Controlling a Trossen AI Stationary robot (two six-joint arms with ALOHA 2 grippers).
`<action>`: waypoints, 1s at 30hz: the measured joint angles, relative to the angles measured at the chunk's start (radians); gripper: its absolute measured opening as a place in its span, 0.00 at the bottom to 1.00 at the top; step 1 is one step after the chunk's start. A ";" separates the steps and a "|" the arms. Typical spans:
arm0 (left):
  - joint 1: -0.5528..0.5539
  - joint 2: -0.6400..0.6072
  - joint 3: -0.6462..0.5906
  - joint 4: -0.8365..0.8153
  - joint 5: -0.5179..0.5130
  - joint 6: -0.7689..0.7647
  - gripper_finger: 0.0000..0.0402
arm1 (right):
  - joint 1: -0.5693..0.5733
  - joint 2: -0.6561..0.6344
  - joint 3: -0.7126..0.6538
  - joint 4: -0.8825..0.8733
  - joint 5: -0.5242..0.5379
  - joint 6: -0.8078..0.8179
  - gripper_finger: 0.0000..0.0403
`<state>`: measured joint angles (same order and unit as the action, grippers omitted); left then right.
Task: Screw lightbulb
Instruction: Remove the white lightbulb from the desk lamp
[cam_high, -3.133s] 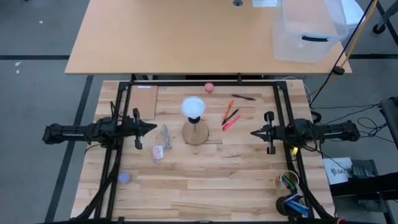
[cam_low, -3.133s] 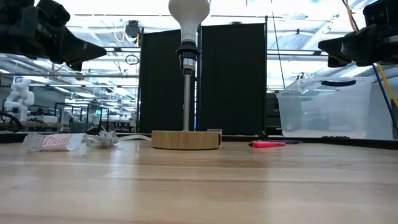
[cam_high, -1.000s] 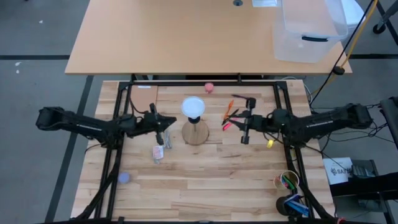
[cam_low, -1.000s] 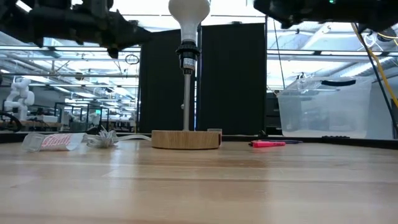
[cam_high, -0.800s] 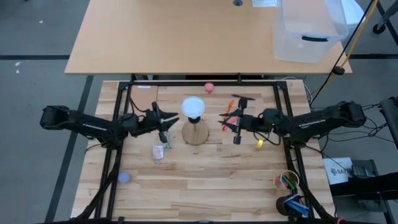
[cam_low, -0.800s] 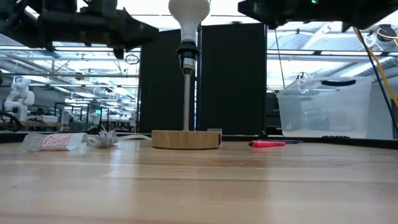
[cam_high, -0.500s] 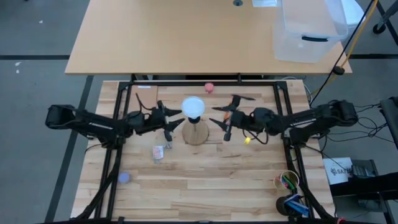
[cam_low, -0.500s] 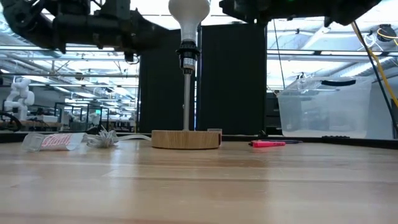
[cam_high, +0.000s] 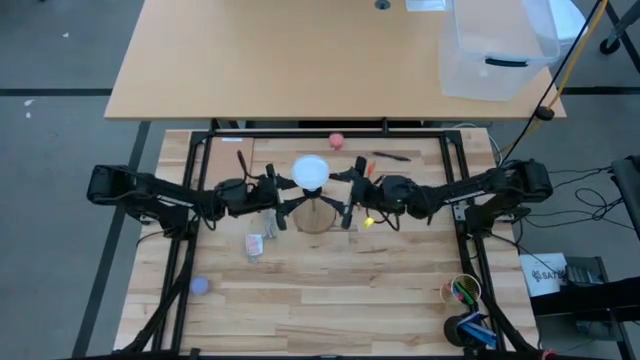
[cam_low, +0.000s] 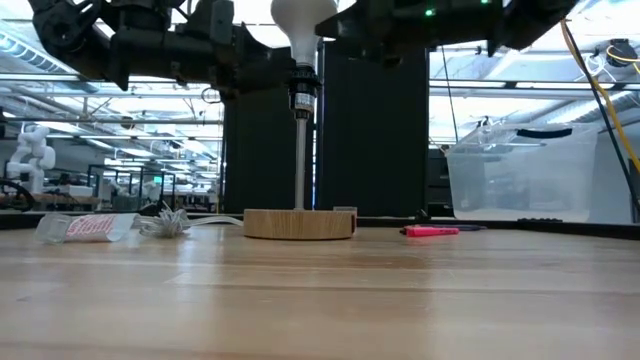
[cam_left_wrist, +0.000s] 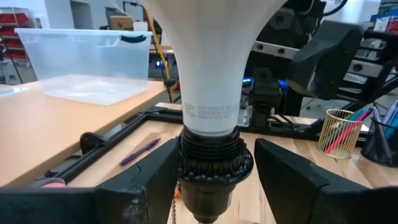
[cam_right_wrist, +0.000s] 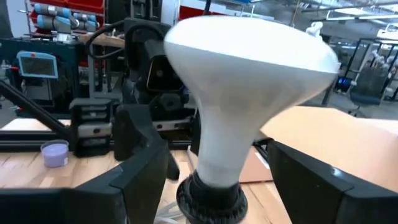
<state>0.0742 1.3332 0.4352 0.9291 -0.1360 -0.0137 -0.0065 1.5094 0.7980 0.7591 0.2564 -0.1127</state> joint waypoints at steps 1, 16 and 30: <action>0.000 0.003 0.001 0.000 0.000 -0.003 0.53 | -0.001 0.014 0.014 0.000 0.000 0.008 0.67; 0.000 0.003 0.001 -0.027 -0.003 -0.012 0.53 | -0.021 0.141 0.116 0.067 0.006 0.023 0.67; -0.003 0.034 0.005 -0.080 0.014 -0.011 0.53 | -0.034 0.133 0.118 0.076 0.005 0.019 0.67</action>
<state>0.0708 1.3667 0.4400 0.8494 -0.1215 -0.0246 -0.0401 1.6428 0.9157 0.8349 0.2610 -0.0940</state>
